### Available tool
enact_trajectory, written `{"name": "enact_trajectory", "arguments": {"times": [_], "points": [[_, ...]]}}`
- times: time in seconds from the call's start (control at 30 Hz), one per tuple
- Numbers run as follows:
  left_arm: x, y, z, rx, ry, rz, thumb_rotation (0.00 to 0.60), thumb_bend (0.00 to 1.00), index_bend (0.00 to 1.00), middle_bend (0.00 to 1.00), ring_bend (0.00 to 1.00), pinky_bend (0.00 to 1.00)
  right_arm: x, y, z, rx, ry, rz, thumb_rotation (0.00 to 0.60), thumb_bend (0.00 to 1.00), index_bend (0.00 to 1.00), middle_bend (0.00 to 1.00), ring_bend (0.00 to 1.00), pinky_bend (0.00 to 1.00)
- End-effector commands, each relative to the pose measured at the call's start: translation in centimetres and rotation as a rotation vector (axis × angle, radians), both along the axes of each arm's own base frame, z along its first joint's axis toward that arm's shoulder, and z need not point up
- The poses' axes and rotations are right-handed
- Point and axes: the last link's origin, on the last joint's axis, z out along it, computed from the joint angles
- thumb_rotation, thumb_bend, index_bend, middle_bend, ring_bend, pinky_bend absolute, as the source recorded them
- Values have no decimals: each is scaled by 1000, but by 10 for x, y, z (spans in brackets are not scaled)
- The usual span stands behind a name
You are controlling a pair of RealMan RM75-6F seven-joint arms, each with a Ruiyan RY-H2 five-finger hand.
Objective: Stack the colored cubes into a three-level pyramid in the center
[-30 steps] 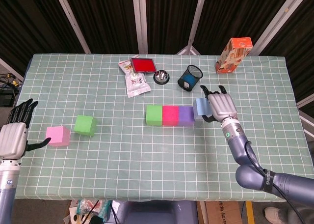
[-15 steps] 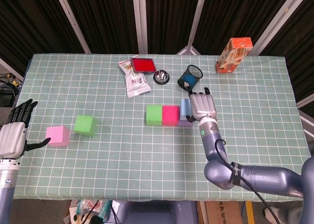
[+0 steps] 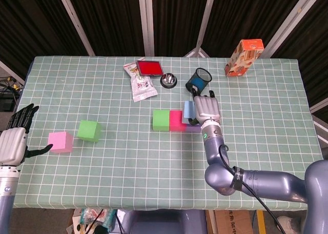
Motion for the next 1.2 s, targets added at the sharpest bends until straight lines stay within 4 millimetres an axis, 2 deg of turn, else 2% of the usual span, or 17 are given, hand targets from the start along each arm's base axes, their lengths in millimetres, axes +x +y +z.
{"name": "enact_trajectory", "arguments": {"times": [0.03, 0.37, 0.67, 1.2], "points": [[0, 0, 0, 2, 0, 0, 600, 52, 0, 0, 0, 11, -1, 0, -3, 5, -7, -7, 600, 305, 0, 426, 296, 0], [0, 0, 1, 7, -2, 1, 600, 52, 0, 0, 0, 11, -2, -3, -10, 15, -25, -31, 600, 305, 0, 426, 296, 0], [-1, 1, 1, 5, -5, 5, 600, 53, 0, 0, 0, 11, 6, -5, -10, 30, -57, -15, 600, 304, 0, 426, 296, 0], [-1, 1, 1, 1, -8, 7, 600, 52, 0, 0, 0, 11, 2, -8, -8, 48, -57, 48, 600, 305, 0, 426, 296, 0]]}}
